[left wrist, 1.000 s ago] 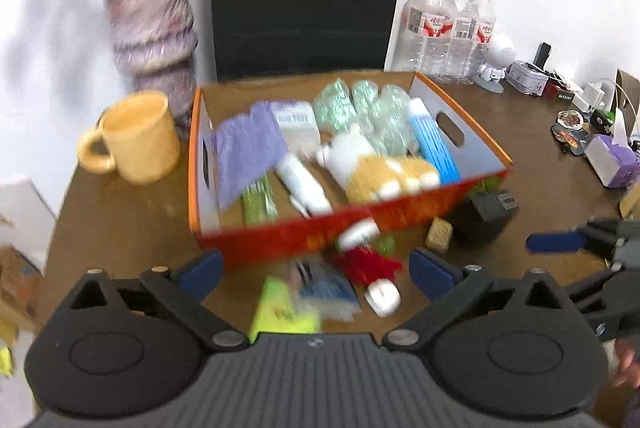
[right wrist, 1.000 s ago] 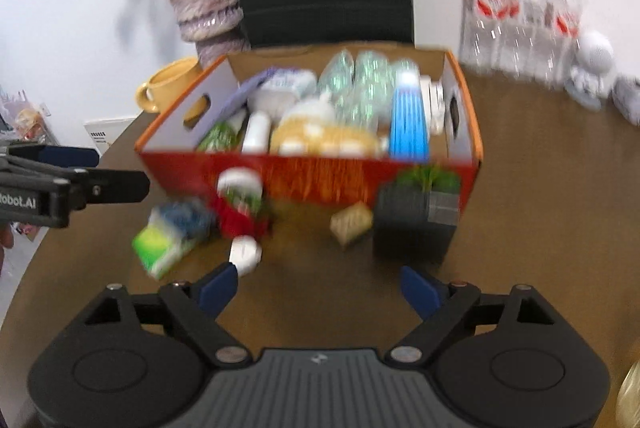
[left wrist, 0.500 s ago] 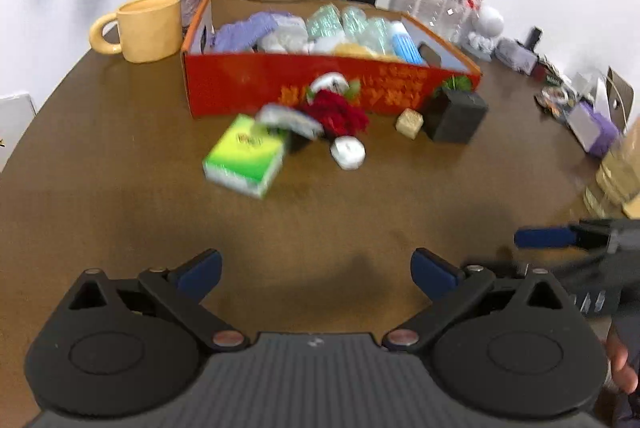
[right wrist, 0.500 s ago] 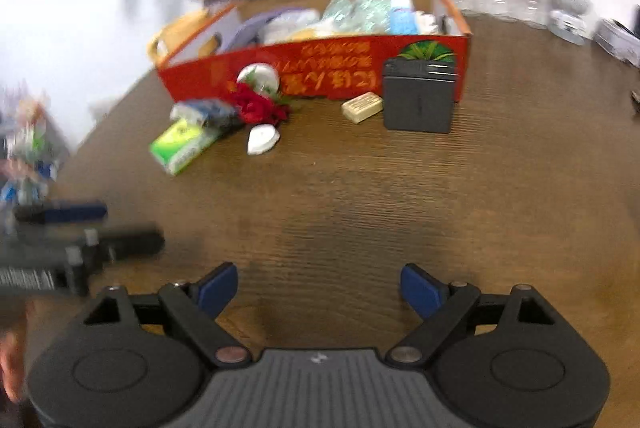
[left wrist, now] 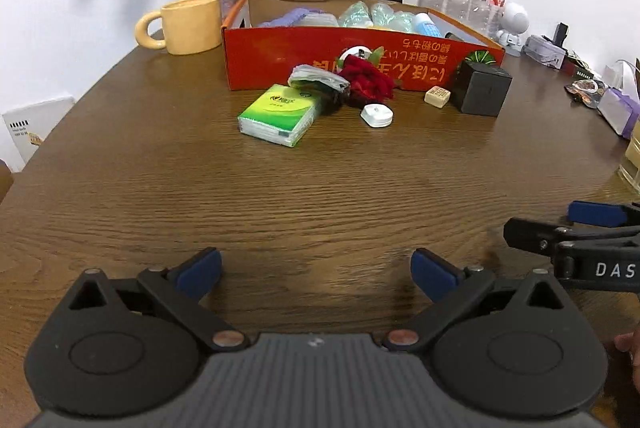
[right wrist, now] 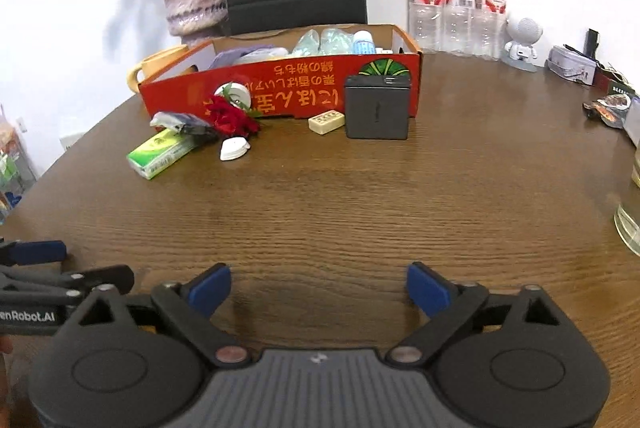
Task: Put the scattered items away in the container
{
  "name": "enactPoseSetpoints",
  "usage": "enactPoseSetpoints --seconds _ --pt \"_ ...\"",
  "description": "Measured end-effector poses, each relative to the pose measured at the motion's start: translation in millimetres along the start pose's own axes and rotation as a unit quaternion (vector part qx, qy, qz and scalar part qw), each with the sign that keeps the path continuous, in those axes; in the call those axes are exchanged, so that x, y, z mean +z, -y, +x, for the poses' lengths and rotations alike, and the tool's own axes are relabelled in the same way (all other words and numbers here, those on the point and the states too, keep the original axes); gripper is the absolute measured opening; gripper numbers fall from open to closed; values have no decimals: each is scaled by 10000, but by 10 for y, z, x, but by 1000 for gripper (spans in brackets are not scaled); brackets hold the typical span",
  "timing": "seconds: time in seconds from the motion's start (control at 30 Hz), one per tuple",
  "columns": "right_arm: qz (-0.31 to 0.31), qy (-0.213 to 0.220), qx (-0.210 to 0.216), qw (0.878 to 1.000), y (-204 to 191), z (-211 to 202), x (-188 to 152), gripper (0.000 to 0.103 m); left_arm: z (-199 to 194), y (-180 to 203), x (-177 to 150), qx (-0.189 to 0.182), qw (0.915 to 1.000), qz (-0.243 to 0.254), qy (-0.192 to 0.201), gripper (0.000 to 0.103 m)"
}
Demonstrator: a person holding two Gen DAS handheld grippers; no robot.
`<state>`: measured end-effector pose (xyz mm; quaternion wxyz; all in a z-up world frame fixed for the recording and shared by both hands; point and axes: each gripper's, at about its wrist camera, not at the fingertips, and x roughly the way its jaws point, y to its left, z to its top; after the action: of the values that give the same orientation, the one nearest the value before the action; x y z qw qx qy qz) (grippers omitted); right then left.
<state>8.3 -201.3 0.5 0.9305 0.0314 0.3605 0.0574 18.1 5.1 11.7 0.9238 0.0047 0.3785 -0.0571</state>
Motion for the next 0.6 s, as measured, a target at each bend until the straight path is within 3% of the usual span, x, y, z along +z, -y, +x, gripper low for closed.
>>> enactPoseSetpoints --seconds 0.17,0.6 --pt "-304 110 -340 9989 -110 22 -92 103 23 72 -22 95 9997 214 102 103" --pt "-260 192 -358 9988 -117 48 -100 103 66 73 -35 26 9992 304 271 103"
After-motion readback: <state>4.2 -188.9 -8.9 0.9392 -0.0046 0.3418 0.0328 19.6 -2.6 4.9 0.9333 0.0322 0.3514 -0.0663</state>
